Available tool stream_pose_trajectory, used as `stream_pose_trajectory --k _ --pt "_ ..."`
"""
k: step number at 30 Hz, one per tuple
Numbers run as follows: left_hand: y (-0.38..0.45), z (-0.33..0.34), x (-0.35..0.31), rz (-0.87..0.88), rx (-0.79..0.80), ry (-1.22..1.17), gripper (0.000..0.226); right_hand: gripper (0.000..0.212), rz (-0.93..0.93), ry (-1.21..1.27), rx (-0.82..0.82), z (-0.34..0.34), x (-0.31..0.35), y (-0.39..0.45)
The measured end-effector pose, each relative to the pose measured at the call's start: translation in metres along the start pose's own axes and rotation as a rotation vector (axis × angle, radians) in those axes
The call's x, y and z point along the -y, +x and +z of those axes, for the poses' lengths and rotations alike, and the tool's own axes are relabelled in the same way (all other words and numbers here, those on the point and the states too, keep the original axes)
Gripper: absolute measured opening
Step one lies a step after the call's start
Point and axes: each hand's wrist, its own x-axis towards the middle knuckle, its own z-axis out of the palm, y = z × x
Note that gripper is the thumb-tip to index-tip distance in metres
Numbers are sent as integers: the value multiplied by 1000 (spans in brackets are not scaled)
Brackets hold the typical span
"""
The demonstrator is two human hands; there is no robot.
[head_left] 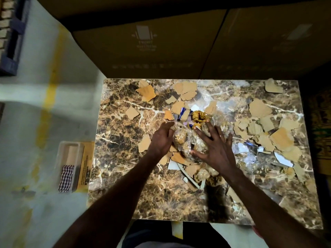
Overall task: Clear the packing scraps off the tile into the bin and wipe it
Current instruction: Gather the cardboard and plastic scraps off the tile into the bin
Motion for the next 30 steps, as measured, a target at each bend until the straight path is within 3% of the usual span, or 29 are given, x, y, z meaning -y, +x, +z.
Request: stream_pose_trajectory --k 5,10,12,14,18,22,27,30 --pt "-2 -5 0 -27 0 -102 51 93 -4 -5 5 0 -2 0" --pt "-12 -28 13 -172 -257 -113 46 92 -2 1 13 0 -2 1" --pt "-23 -35 35 -247 -342 85 47 92 -3 -1 12 0 -2 2" --pt "-39 -32 54 -254 -285 234 50 92 -5 1 7 1 -3 2" --pt "-57 -10 52 -259 -139 96 41 93 -8 1 7 2 -3 3" --pt "-50 13 37 -229 -169 51 43 93 -5 -1 16 2 -3 4" --pt "-45 25 22 -197 -126 1 28 93 5 11 13 2 -2 5" --pt "-46 18 26 -248 -70 -163 44 94 16 -1 15 3 -2 6"
